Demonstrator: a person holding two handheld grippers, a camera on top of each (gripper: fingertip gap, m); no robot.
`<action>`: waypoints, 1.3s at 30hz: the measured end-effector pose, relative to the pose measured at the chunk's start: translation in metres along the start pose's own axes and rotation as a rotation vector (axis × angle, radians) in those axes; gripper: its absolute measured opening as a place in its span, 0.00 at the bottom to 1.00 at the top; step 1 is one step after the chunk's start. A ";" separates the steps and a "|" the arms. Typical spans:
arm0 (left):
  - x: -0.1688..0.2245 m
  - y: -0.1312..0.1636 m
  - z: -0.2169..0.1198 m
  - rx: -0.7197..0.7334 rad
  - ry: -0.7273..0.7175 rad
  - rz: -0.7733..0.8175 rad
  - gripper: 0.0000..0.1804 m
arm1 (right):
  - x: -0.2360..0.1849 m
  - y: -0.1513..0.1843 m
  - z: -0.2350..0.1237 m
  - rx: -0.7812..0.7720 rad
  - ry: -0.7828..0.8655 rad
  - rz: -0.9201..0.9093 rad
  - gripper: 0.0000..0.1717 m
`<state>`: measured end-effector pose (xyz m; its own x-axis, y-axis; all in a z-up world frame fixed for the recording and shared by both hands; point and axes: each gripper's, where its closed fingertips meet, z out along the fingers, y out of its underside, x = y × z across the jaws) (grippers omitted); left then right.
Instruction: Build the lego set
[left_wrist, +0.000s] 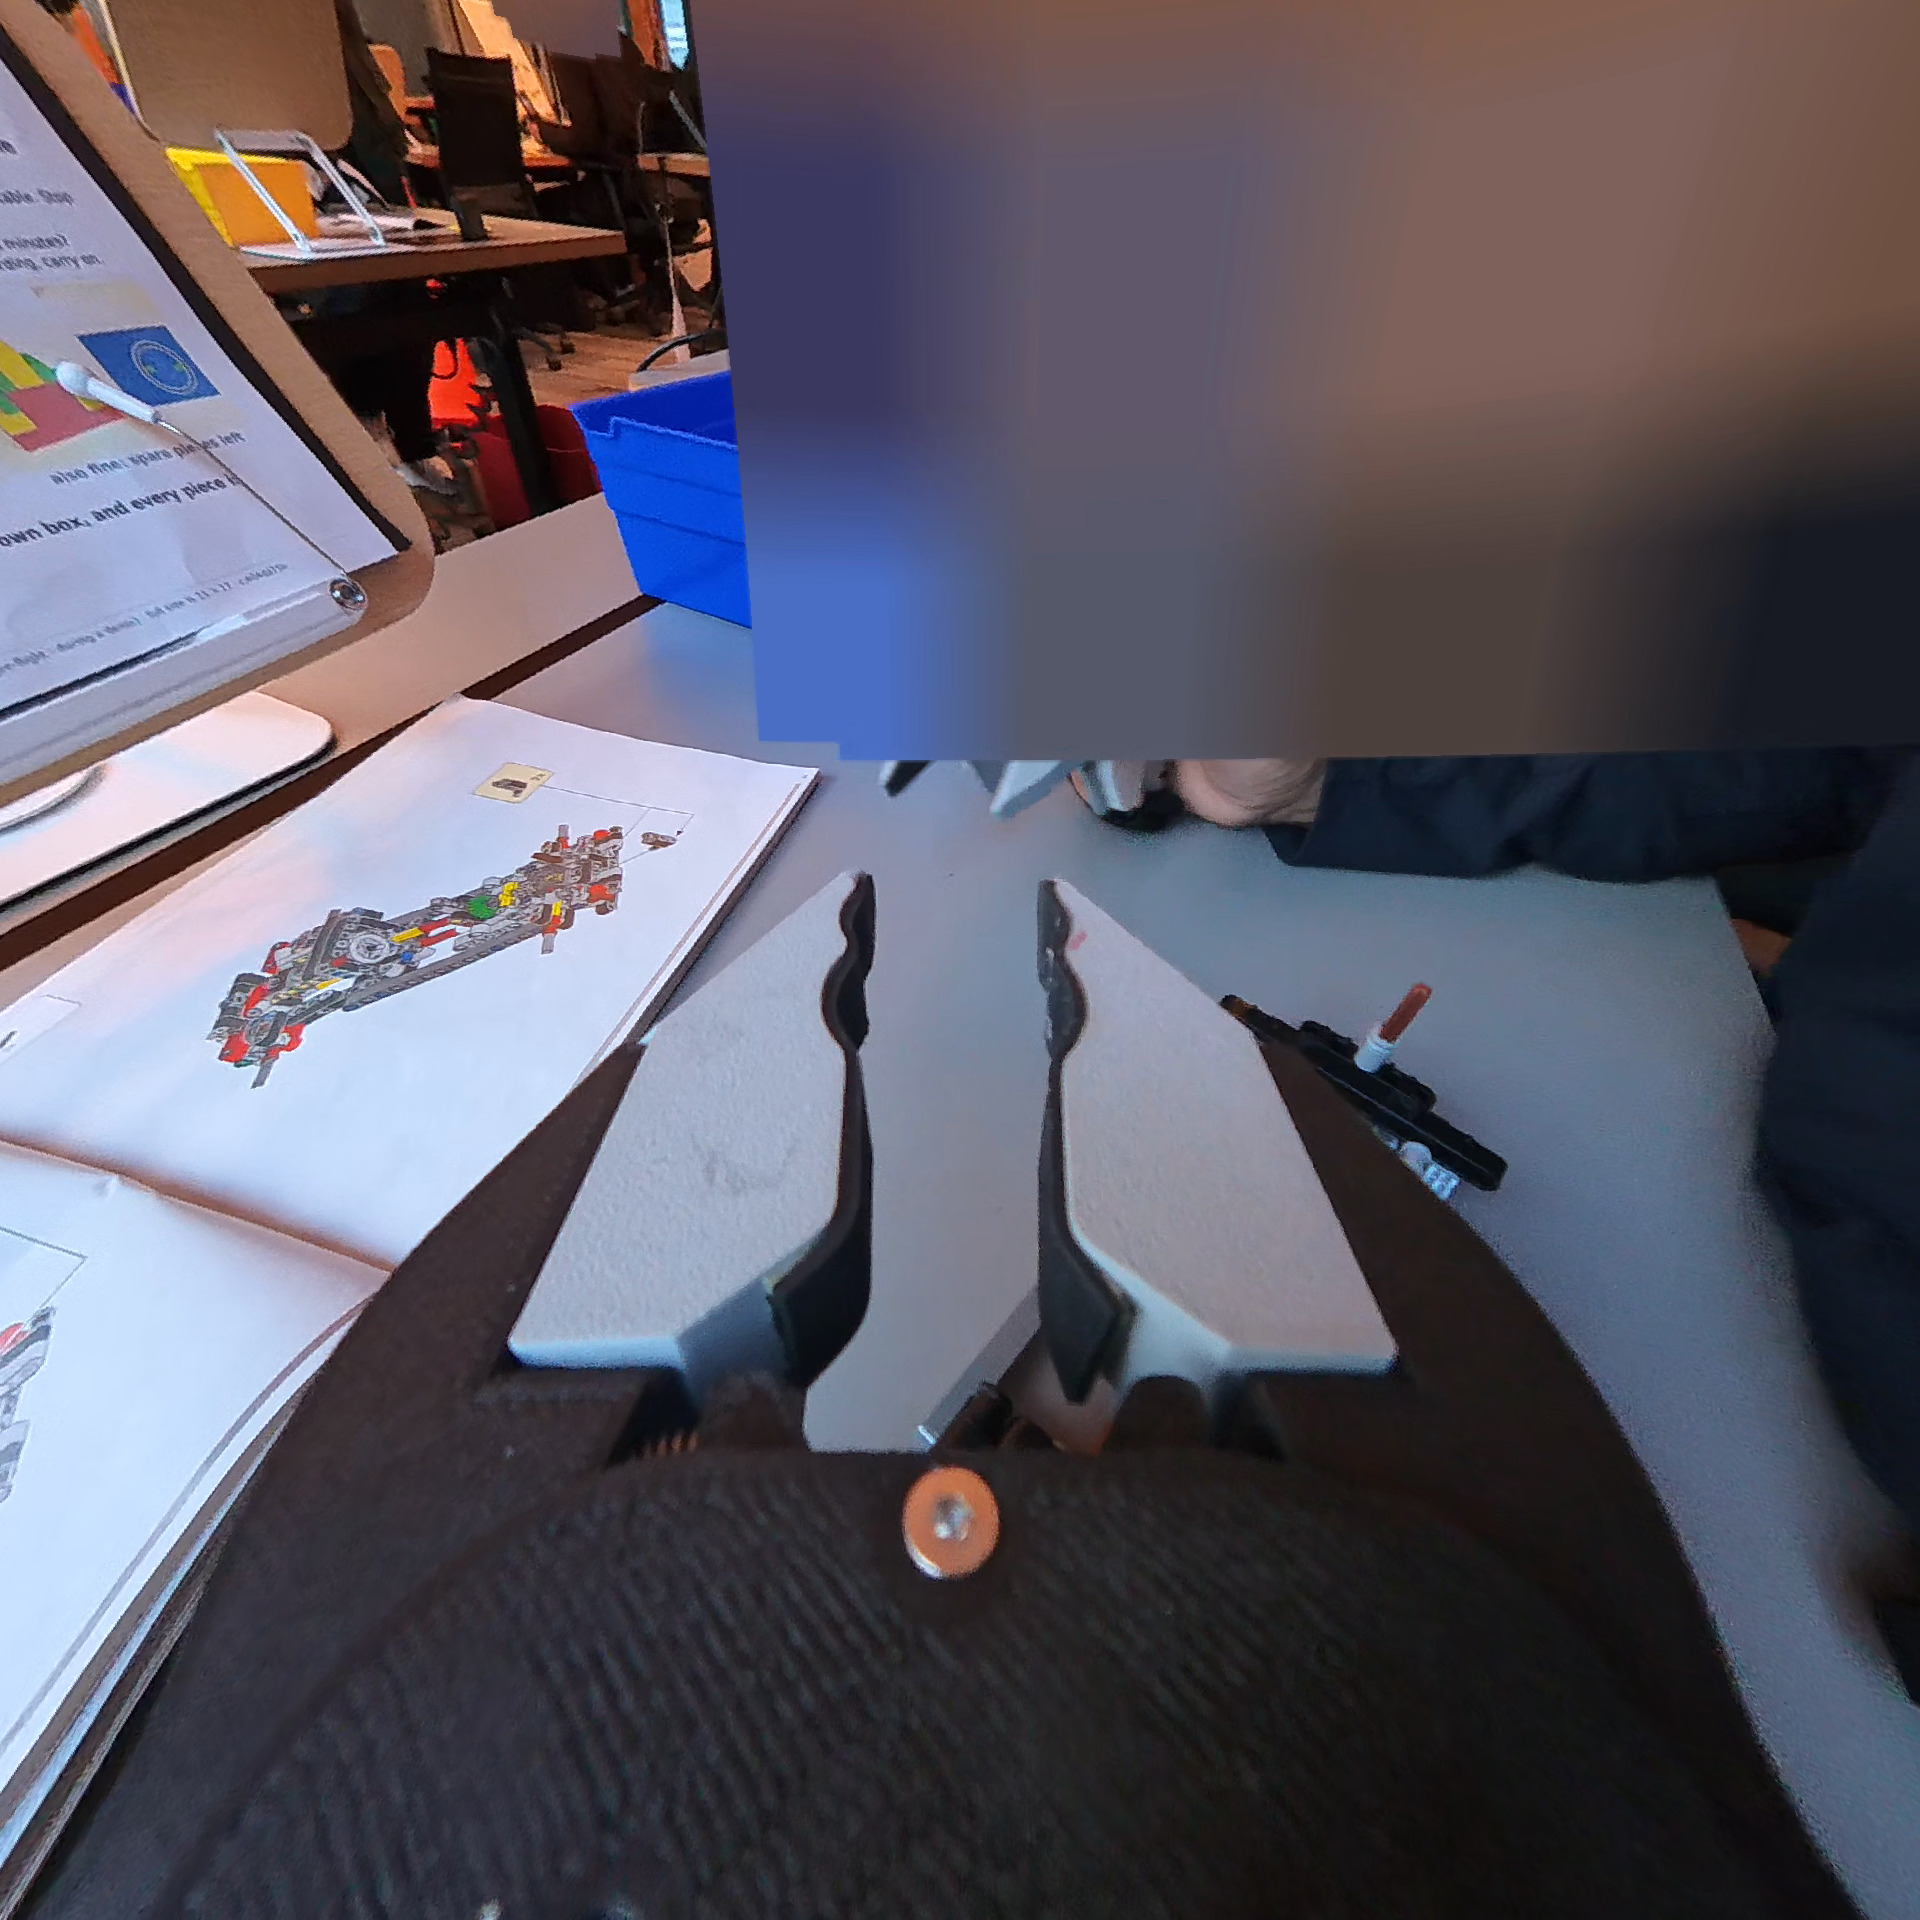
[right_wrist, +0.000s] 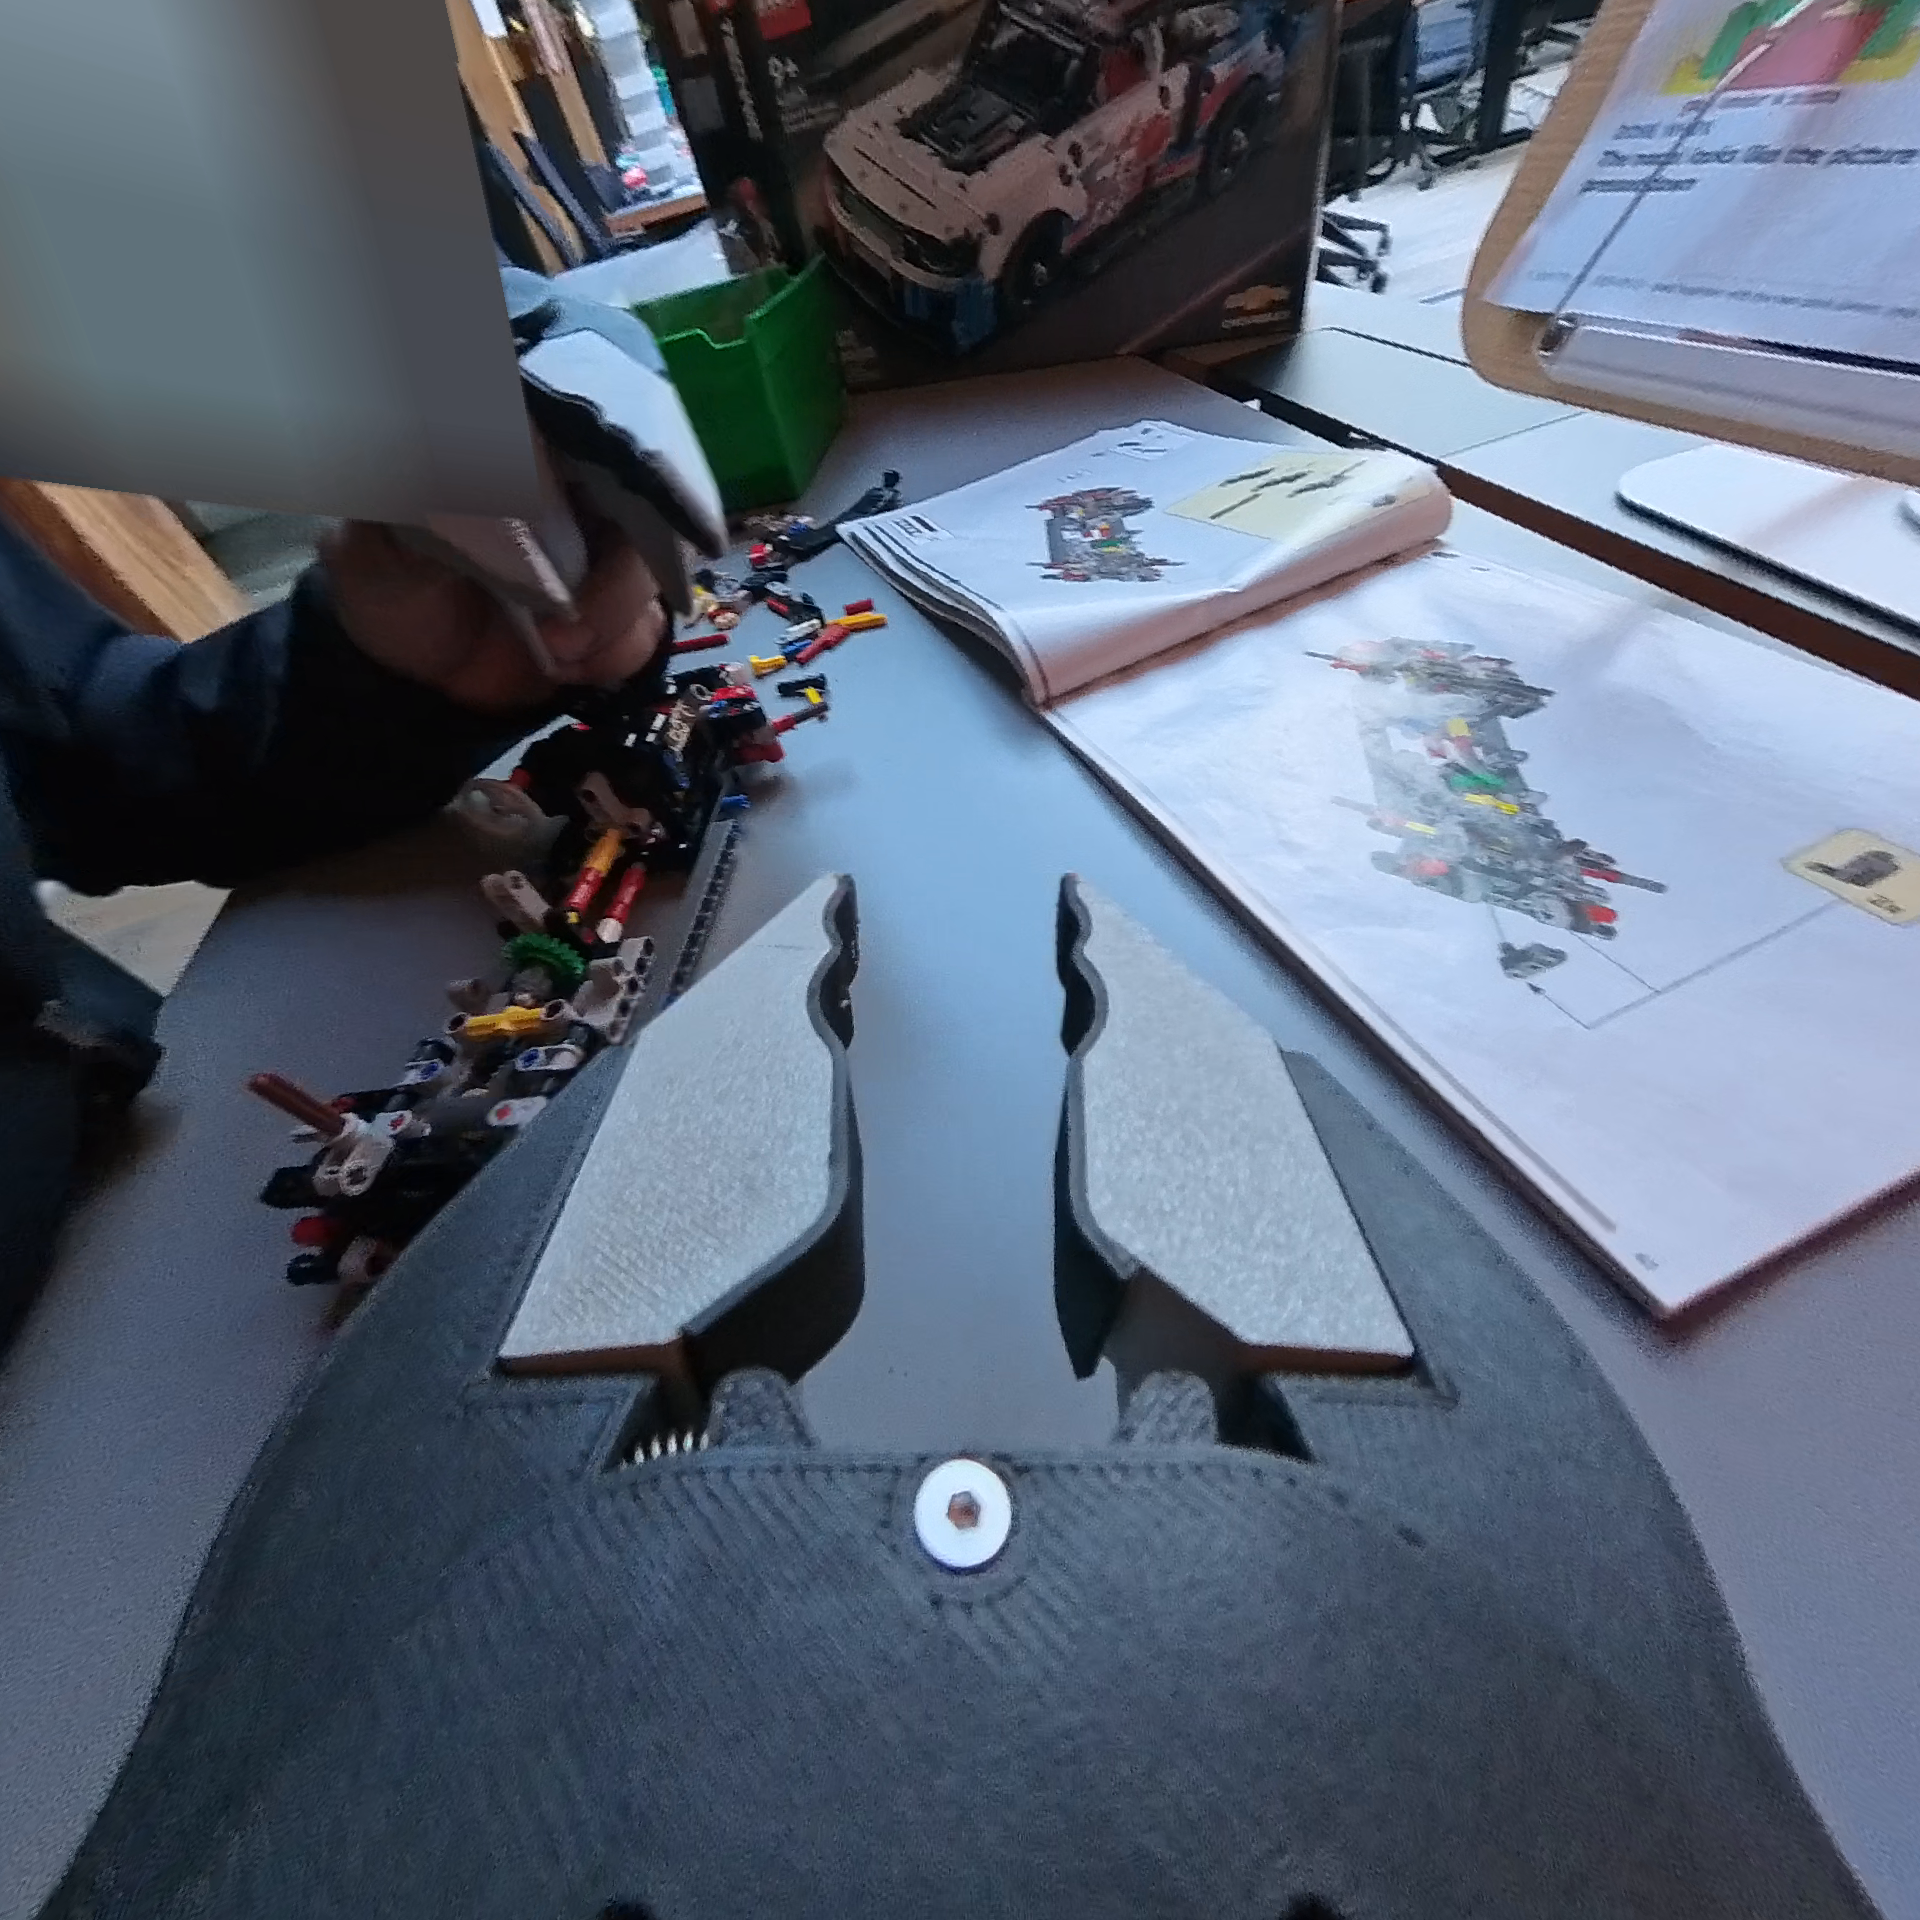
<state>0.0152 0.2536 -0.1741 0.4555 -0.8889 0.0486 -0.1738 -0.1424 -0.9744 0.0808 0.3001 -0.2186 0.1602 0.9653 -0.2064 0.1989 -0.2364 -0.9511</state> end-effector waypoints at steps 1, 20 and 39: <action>0.002 0.001 0.001 -0.010 0.007 0.004 0.16 | 0.004 0.000 0.000 -0.004 0.016 0.005 0.21; 0.058 -0.019 0.011 -0.029 0.061 0.158 0.24 | 0.060 0.020 0.000 -0.166 0.259 0.030 0.23; -0.050 0.011 -0.108 0.082 -0.339 -0.067 0.27 | 0.041 0.012 0.006 -0.134 0.153 -0.030 0.26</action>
<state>-0.1042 0.2498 -0.1637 0.7299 -0.6817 0.0509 -0.0690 -0.1475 -0.9867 0.0836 0.3374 -0.2404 0.2954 0.9464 -0.1309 0.3308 -0.2298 -0.9153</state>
